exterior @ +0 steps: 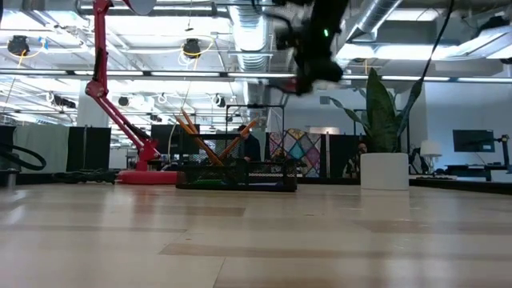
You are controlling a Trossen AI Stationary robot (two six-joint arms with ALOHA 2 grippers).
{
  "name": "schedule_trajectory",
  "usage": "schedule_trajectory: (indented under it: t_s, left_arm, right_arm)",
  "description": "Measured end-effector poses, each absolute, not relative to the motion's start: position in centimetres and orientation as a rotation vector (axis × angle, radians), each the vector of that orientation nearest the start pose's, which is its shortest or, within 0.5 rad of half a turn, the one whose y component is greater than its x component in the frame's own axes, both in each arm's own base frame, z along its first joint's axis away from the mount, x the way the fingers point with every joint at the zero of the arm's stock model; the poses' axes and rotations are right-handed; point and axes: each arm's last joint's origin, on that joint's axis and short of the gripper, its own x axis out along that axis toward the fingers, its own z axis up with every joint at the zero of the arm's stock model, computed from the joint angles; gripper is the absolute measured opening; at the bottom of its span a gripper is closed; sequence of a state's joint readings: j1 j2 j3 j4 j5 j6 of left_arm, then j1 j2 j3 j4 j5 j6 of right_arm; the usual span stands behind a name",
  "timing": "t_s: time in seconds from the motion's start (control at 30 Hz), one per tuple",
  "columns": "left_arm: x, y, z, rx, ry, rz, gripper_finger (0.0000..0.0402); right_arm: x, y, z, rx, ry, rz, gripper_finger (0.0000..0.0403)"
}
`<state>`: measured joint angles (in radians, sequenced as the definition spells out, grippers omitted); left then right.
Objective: Pick and place office supplies into organizer
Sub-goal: Put the black scissors into the black desk organizer
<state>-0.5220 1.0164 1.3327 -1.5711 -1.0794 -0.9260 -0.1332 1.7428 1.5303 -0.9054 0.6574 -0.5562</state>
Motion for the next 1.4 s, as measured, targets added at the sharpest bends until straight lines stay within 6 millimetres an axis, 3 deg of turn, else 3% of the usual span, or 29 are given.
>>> schedule_trajectory:
  t_s: [0.1,0.23,0.3,0.47,0.63,0.97,1.17,1.4]
  left_arm:
    - [11.7,-3.8,38.4,0.061,0.554,0.795,0.0036]
    - [11.7,-3.8,38.4,0.061,0.54,0.804,0.0036]
    - [11.7,-3.7,38.5,0.067,0.527,0.813,0.0036]
    - [11.7,-3.7,38.5,0.073,0.529,0.811,0.0036]
    - [11.7,-3.7,38.4,0.092,0.55,0.796,0.0036]
    - [11.7,-3.8,38.4,0.091,0.56,0.79,0.0036]
    - [11.7,-3.8,38.4,0.088,0.567,0.785,0.0036]
    - [11.7,-3.8,38.4,0.089,0.567,0.784,0.0036]
  right_arm:
    - [36.3,-5.3,30.2,-0.858,1.262,-0.327,0.0]
    - [37.3,-4.3,30.3,-1.04,1.354,-0.226,0.0]
    - [37.8,-4.0,29.5,-1.136,1.449,-0.15,0.0]
    - [40.3,-3.2,28.3,-1.232,1.478,-0.082,0.0]
    - [41.8,-3.1,27.7,-1.396,1.589,-0.166,0.0]
    - [41.5,-2.2,28.4,-1.589,1.684,-0.173,0.0]
    - [41.5,-1.3,28.0,-1.604,1.654,0.052,0.0]
    - [41.9,-1.8,26.9,-1.617,1.69,0.085,0.0]
